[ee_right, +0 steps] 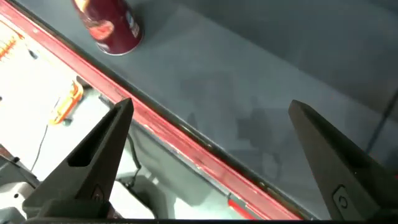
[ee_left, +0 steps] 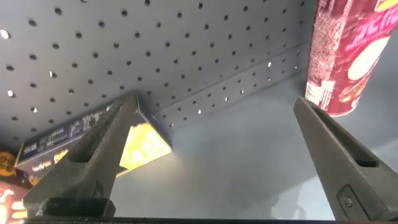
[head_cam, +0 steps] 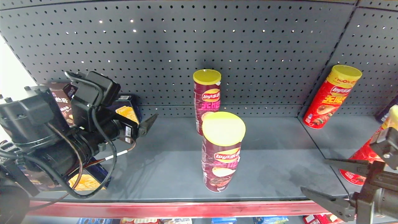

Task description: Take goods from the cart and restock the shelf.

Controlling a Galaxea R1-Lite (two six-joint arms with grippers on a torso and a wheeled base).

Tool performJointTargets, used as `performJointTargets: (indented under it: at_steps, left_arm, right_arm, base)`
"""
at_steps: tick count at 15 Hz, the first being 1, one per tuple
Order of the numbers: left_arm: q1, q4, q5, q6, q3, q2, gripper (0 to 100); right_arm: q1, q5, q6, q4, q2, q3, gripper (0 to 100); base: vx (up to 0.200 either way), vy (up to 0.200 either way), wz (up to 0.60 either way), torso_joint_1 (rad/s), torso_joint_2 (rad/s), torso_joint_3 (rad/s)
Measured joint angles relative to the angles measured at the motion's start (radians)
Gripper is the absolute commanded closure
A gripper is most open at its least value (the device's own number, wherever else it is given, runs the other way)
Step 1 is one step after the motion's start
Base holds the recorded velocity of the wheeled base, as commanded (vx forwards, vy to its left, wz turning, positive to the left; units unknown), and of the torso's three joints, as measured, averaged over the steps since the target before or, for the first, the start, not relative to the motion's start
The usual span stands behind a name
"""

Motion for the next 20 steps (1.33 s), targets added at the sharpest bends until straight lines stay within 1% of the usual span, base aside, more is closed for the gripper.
performJointTargets:
  at_steps: [7, 13, 20]
  left_arm:
    - [-0.005, -0.001, -0.002, 0.002, 0.001, -0.005, 0]
    - [-0.004, -0.001, -0.003, 0.004, -0.002, -0.006, 0]
    - [-0.002, -0.001, -0.004, 0.004, -0.007, -0.005, 0]
  right_arm:
    - [0.111, -0.064, -0.001, -0.011, 0.227, -0.155, 0]
    - [0.154, -0.088, -0.002, -0.011, 0.378, -0.267, 0]
    - [0.171, -0.09, -0.004, -0.018, 0.484, -0.336, 0]
  base:
    - [0.0, 0.0, 0.0, 0.0, 0.0, 0.0]
    - [0.0, 0.0, 0.0, 0.0, 0.0, 0.0]
    - [0.0, 0.0, 0.0, 0.0, 0.0, 0.0]
